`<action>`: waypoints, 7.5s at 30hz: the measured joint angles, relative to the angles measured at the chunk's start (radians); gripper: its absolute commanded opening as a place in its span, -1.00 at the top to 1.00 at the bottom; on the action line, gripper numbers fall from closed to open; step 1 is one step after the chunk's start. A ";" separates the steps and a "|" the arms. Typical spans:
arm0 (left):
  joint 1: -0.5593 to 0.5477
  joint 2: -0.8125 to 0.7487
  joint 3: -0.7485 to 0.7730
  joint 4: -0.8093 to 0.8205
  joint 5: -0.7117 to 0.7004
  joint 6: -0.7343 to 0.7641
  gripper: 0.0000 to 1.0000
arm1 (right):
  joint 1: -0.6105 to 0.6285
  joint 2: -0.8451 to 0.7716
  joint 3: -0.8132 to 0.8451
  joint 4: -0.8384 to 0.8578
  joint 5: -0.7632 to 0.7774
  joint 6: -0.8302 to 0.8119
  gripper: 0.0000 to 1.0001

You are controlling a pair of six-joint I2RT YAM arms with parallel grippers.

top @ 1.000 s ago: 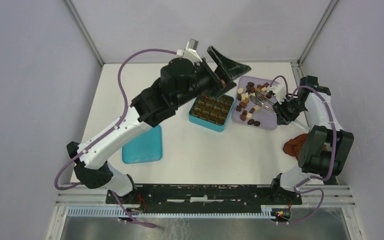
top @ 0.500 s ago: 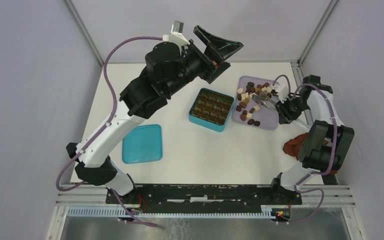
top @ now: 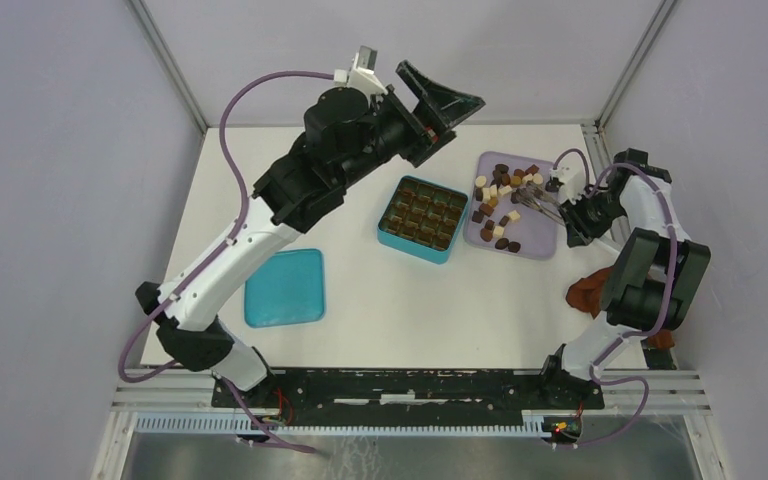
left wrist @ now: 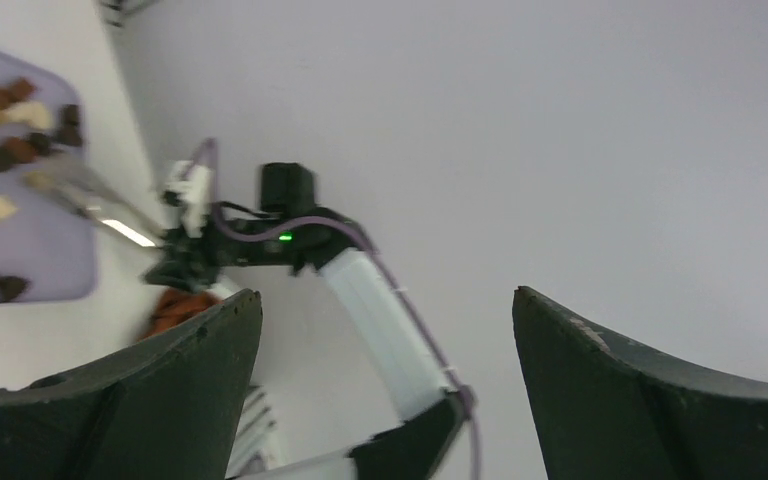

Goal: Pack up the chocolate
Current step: Pick up the fake chocolate from the plate, then place the fake chocolate in the packing box.

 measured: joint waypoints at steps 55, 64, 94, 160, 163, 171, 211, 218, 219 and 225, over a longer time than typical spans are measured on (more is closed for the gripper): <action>0.357 -0.600 -1.210 0.078 -0.133 1.179 -0.99 | 0.063 0.274 0.191 -0.023 0.110 0.088 0.09; 0.357 -0.593 -1.211 0.078 -0.133 1.179 -0.99 | 0.099 0.287 0.237 -0.023 0.130 0.103 0.20; 0.357 -0.578 -1.215 0.076 -0.132 1.179 -0.99 | 0.095 0.279 0.197 -0.002 0.155 0.101 1.00; 0.357 -0.578 -1.232 0.072 -0.176 1.179 -0.99 | 0.605 0.272 0.346 0.003 0.129 0.233 0.74; 0.357 -0.578 -1.232 0.072 -0.176 1.179 -0.99 | 0.605 0.272 0.330 0.011 0.141 0.233 0.64; 0.357 -0.578 -1.232 0.072 -0.176 1.179 -0.99 | 0.605 0.272 0.316 0.024 0.162 0.233 0.40; 0.359 -0.591 -1.233 0.072 -0.175 1.179 -0.99 | 0.497 0.096 0.207 0.040 -0.009 0.262 0.16; 0.362 -0.631 -1.232 0.072 -0.113 1.166 -1.00 | 0.265 -0.060 0.055 0.060 -0.092 0.240 0.16; 0.362 -0.637 -1.230 0.072 -0.092 1.155 -0.99 | 0.216 -0.069 0.031 0.062 -0.093 0.224 0.16; 0.362 -0.676 -1.225 0.072 0.014 1.086 -1.00 | 0.047 -0.074 -0.080 0.069 -0.058 0.156 0.17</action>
